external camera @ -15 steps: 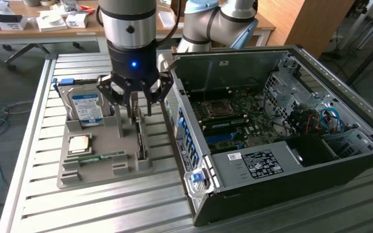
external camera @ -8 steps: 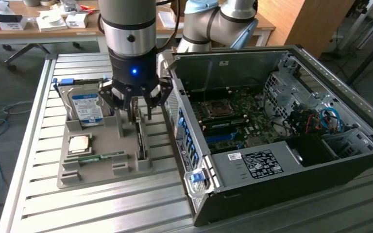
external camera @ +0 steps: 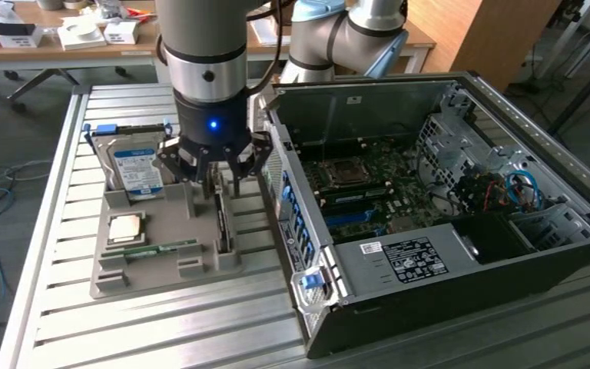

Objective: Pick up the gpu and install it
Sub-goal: 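Pick up the gpu and move the gpu toward the slot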

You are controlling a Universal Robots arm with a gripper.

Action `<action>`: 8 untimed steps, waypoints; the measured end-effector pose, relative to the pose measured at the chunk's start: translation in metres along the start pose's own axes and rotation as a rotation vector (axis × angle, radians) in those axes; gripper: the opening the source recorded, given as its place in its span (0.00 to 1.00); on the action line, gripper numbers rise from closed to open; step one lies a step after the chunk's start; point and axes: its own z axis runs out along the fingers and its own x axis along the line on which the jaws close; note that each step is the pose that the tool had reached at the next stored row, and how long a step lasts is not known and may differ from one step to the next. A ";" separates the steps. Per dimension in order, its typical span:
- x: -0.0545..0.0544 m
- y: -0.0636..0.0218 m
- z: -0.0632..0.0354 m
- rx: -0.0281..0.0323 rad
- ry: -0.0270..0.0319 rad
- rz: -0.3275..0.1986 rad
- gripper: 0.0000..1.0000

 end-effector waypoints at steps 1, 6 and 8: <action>0.000 -0.0001 0.0018 0.0000 0.0000 0.000 0.47; 0.000 -0.0004 0.0109 0.0000 0.0004 0.000 0.47; 0.000 -0.0006 0.0146 0.0000 0.0005 0.000 0.47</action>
